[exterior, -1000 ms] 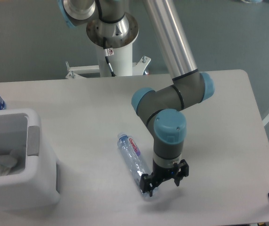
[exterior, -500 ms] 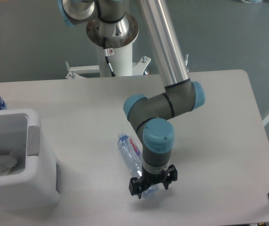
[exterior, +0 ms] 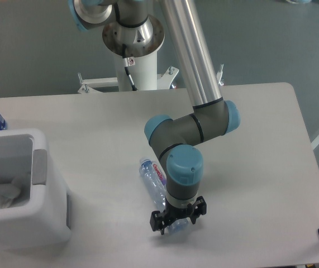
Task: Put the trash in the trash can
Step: 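Align and close the gripper around the bottle's middle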
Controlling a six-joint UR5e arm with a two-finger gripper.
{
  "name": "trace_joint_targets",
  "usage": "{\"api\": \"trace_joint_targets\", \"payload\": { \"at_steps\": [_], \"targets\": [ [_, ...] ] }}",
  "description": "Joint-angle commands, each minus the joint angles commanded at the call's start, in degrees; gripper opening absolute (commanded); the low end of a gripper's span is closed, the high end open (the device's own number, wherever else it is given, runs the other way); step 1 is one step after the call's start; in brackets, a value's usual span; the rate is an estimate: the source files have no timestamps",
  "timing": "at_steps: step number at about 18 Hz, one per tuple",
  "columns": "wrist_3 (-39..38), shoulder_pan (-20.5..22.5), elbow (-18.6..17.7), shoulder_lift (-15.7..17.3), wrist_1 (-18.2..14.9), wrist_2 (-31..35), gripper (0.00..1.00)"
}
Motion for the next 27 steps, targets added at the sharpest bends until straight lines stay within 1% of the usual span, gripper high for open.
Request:
{"api": "trace_joint_targets", "payload": {
  "at_steps": [2,4,8,11,12,13,14,18,25,27],
  "targets": [
    [-0.26,0.00,0.00,0.00,-0.09,0.00,0.87],
    [-0.35,0.00,-0.09,0.00,-0.09,0.87,0.81],
    [-0.26,0.00,-0.18,-0.09,0.00,1.76,0.77],
    [-0.09,0.00,-0.18,0.00,0.00,1.85,0.70],
    [0.00,0.00,-0.18,0.00,0.00,1.85,0.70],
    [-0.09,0.00,-0.18,0.00,0.00,1.93,0.66],
    [-0.17,0.00,-0.18,0.00,0.00,1.93,0.64],
    [-0.18,0.00,-0.26,0.26,-0.09,1.93,0.62],
    [0.18,0.09,-0.09,0.44,-0.18,1.93,0.61],
    [0.18,0.09,0.44,0.70,-0.18,1.93,0.61]
  ]
}}
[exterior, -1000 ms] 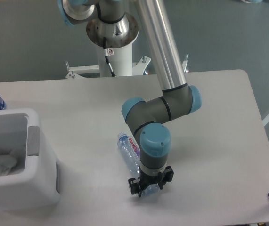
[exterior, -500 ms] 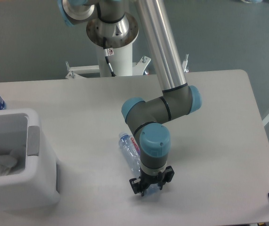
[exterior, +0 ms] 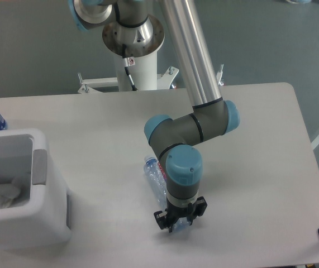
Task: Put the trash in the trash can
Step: 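Align and close the gripper around the bottle's middle, then lift the bottle and carry it over the trash bin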
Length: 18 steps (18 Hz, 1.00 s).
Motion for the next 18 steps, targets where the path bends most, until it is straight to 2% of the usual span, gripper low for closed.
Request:
{"api": "trace_joint_targets", "payload": {
  "at_steps": [6,10,13,18],
  "targets": [
    [-0.26,0.35,1.67,4.65,0.17,-0.61,0.61],
    [-1.84,0.79,6.41,7.55,0.26,-1.92,0.61],
    [-5.96,1.49,9.40,10.19,0.35,-5.35,0.61],
    [-14.14,1.15,14.84,14.67,0.44,-6.06,0.61]
  ]
}}
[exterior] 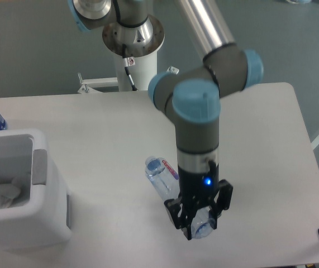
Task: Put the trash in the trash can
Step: 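Lift the bottle and carry it over the trash bin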
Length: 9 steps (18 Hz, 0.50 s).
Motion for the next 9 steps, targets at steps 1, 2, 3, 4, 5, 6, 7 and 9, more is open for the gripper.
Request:
{"api": "trace_joint_targets", "payload": {
  "at_steps": [1,2,3,4,5,6,7,9],
  "targets": [
    [-0.18,-0.18,0.80,0.79,0.00,0.00,0.61],
    [-0.10,-1.14,1.41,1.58,0.00,-0.09,0.61],
    [0.25,-2.45,1.77,2.02,0.00,-0.09,0.61],
    [0.43,-3.07,1.94,2.72,0.09,-0.09,0.61],
    [0.35,-3.43,1.95,3.43,0.78,-0.09,0.61],
    [0.35,-4.30,1.95,3.96,1.57,-0.09,0.61],
    [0.35,-5.35,1.95,4.74,2.10,-0.09,0.61],
    [0.35,-6.59,2.38,5.63,3.16,-0.09,0.61]
  ]
}}
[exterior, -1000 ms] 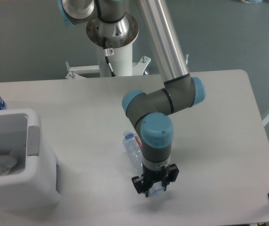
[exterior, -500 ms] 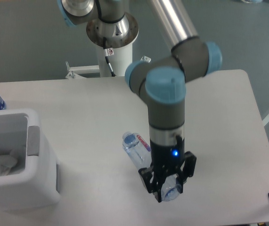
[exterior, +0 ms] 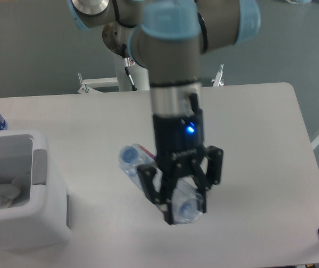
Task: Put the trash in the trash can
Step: 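Lift the bottle and carry it over the trash bin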
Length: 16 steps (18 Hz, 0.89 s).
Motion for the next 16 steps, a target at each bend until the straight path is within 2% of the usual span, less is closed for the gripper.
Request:
{"api": "trace_joint_targets", "payload": {
  "at_steps": [2,10,16],
  "targets": [
    [0.09,-2.72,0.09,0.44,1.58,0.09,0.61],
    [1.05,-15.29,-0.17,0.09,1.85,0.09,0.61],
    [4.13,-18.64,0.44,-2.28,2.29,0.18,0.61]
  ]
}}
